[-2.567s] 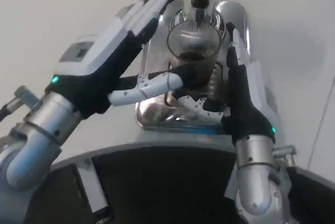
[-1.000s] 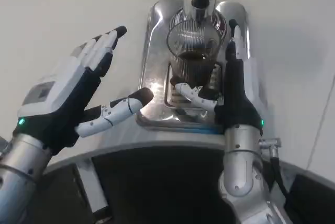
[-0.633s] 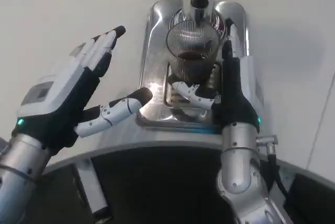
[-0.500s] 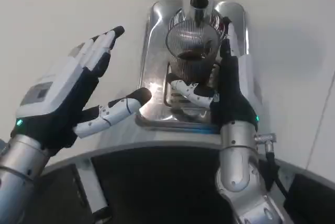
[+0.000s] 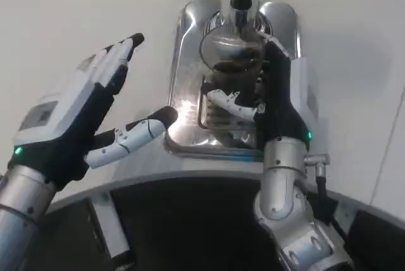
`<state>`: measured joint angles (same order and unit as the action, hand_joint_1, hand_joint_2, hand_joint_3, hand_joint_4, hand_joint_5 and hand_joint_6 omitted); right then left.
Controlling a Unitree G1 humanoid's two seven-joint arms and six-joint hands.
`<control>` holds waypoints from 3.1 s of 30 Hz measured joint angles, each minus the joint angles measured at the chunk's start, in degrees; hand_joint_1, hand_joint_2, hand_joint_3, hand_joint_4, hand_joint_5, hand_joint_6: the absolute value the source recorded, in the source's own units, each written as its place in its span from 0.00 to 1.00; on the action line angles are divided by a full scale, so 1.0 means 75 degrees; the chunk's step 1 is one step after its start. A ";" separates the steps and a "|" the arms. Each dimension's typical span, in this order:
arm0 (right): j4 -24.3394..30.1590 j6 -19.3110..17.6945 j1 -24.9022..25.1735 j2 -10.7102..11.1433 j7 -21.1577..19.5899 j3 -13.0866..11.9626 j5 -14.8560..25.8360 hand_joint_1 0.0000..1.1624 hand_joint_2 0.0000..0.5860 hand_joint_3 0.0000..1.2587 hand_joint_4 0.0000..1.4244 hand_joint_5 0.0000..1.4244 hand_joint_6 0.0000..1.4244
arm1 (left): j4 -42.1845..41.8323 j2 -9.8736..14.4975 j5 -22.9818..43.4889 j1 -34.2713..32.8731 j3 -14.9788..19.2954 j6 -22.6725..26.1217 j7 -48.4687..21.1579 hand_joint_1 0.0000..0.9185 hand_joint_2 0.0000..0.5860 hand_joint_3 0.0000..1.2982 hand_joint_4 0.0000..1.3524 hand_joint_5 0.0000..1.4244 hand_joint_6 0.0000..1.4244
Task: Grasp the cup under the faucet to collect the drink, then remove the cup.
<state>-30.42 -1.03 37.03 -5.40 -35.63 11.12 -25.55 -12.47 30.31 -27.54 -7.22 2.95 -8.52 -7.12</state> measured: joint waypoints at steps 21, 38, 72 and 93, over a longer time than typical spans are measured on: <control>0.0751 0.0063 -0.0360 -0.0002 0.0175 0.0217 0.0332 1.00 0.40 0.59 0.51 0.60 0.75 | -0.0013 0.0000 0.0004 0.0019 0.0036 0.0047 -0.0001 0.00 0.33 0.00 0.00 0.00 0.00; 0.3875 0.1605 -0.2233 0.0026 0.1710 0.0458 0.0122 1.00 0.38 0.59 0.52 0.60 0.77 | 0.0140 0.0325 -0.0398 0.0110 0.0028 0.0190 -0.0153 0.00 0.30 0.00 0.00 0.00 0.00; 0.8439 0.2460 -0.5348 0.1044 0.4876 0.0749 -0.0155 1.00 0.37 0.59 0.53 0.61 0.77 | -0.1057 0.1174 -0.2944 0.1181 -0.0200 0.0217 -0.0189 0.00 0.25 0.00 0.00 0.00 0.00; 0.9446 0.2461 -0.6192 0.1736 0.5959 0.0726 0.0301 1.00 0.37 0.59 0.53 0.61 0.76 | -0.1739 0.1192 -0.3209 0.1800 -0.0268 -0.0216 -0.0300 0.00 0.26 0.00 0.00 0.00 0.00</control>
<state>40.42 17.42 -9.41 7.62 9.06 16.57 -23.29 -25.52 39.25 -51.60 6.28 0.94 -10.14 -9.37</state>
